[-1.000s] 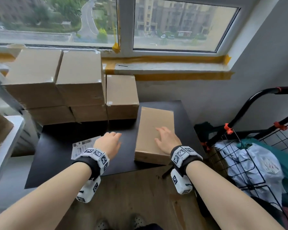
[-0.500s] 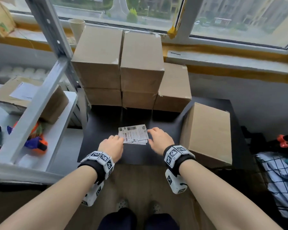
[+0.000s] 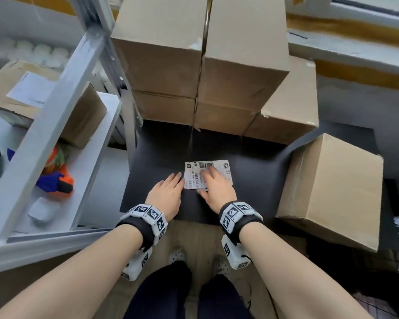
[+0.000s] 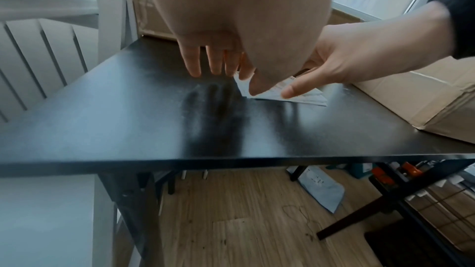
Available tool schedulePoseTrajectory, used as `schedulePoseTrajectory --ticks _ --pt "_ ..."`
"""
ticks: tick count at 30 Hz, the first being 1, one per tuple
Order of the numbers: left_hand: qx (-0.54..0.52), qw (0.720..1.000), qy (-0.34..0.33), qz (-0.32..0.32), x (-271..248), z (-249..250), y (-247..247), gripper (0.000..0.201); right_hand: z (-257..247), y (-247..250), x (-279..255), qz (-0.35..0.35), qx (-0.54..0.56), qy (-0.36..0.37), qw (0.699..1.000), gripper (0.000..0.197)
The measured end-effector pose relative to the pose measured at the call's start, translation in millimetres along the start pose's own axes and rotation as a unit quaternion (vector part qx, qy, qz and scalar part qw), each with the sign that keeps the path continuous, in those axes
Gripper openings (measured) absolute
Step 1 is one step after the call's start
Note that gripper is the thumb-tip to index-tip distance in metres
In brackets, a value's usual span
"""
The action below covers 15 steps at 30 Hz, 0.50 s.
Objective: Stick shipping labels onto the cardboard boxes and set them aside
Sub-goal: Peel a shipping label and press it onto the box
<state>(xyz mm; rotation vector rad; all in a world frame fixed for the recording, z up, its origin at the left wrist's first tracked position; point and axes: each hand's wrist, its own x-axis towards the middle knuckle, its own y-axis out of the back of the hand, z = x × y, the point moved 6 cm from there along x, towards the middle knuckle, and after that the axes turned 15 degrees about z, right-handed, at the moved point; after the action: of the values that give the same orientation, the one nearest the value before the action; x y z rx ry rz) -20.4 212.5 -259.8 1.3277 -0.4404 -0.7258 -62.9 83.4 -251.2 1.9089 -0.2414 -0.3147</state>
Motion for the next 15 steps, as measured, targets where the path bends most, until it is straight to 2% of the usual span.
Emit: schedulePoseTrajectory --ticks 6,13,15 --pt "-0.001 0.999 -0.003 -0.032 -2.8 -3.1 -17.0 0.061 5.6 -13.1 5.9 0.013 0.006 -0.004 1.000 0.064" --pt "-0.014 1.000 -0.012 -0.012 -3.7 -2.9 -20.8 0.060 8.8 -19.8 5.4 0.016 -0.036 0.020 0.999 0.059" --pt "-0.027 1.000 -0.008 -0.008 -2.8 -2.8 -20.8 0.059 6.3 -20.5 3.9 0.023 -0.045 0.031 0.998 0.051"
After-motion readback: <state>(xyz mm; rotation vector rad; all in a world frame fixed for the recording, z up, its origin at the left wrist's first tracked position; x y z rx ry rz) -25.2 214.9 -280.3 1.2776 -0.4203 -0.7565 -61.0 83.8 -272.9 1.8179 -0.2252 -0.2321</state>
